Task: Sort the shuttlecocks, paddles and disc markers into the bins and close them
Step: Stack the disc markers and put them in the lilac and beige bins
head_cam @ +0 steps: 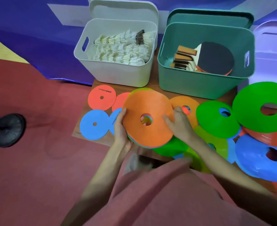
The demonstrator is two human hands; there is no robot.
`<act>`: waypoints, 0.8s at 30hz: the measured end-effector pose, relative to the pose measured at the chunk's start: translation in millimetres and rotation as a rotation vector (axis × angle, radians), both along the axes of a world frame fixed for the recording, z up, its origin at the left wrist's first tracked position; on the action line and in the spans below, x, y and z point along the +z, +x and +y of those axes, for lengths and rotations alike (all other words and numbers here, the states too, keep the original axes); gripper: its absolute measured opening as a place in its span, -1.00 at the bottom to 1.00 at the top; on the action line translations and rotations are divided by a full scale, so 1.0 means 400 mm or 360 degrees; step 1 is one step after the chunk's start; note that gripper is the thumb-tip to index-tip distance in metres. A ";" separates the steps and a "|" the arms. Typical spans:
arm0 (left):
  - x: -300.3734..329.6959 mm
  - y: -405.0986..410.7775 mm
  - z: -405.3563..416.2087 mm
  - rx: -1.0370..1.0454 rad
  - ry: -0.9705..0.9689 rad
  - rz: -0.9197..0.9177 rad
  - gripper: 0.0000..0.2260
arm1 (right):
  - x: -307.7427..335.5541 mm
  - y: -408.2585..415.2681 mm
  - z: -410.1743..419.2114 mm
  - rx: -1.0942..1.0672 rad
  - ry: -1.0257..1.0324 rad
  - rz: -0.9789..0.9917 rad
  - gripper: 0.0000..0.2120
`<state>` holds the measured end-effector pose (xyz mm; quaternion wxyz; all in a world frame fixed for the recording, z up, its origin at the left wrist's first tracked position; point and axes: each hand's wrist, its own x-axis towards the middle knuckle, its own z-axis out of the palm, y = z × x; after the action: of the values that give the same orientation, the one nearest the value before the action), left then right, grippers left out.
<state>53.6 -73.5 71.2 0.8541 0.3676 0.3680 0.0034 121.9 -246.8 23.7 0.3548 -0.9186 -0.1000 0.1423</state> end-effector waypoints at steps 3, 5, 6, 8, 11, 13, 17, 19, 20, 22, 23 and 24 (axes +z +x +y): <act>-0.006 -0.035 0.033 0.0208 0.0085 -0.0024 -0.78 | 0.017 -0.018 0.029 0.0031 0.0154 -0.0093 -0.70; -0.006 -0.057 0.071 0.0337 0.0104 -0.0041 -0.74 | 0.017 -0.018 0.047 0.0026 0.0282 -0.0114 -0.73; -0.006 -0.069 0.094 0.0390 0.0117 -0.0051 -0.72 | 0.008 -0.011 0.055 0.0041 0.0272 -0.0123 -0.73; -0.003 -0.091 0.142 0.0489 0.0179 -0.0054 -0.73 | -0.018 0.011 0.073 0.0134 0.0151 -0.0108 -0.70; 0.000 -0.121 0.208 0.0606 0.0225 -0.0023 -0.73 | -0.068 0.044 0.107 0.0433 -0.0079 -0.0049 -0.54; 0.008 -0.135 0.238 0.0637 0.0242 -0.0025 -0.72 | -0.097 0.060 0.141 0.0556 -0.0176 -0.0020 -0.44; 0.013 -0.147 0.280 0.0633 0.0216 -0.0044 -0.68 | -0.140 0.085 0.220 0.0637 -0.0311 0.0019 -0.31; 0.010 -0.150 0.297 0.0611 0.0211 -0.0050 -0.68 | -0.158 0.098 0.250 0.0644 -0.0409 0.0077 -0.27; 0.010 -0.150 0.305 0.0597 0.0202 -0.0048 -0.68 | -0.163 0.104 0.261 0.0628 -0.0455 0.0123 -0.25; 0.007 -0.149 0.322 0.0560 0.0204 -0.0037 -0.67 | -0.165 0.113 0.279 0.0580 -0.0497 0.0175 -0.24; 0.005 -0.150 0.332 0.0533 0.0209 -0.0037 -0.65 | -0.162 0.116 0.287 0.0550 -0.0478 0.0167 -0.23; 0.004 -0.152 0.343 0.0514 0.0212 -0.0035 -0.63 | -0.154 0.116 0.294 0.0512 -0.0442 0.0147 -0.22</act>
<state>-7.1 63.5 72.8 0.8202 0.3593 0.4118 0.1689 168.2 -129.0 -38.0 0.2017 -0.9234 -0.2083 0.2515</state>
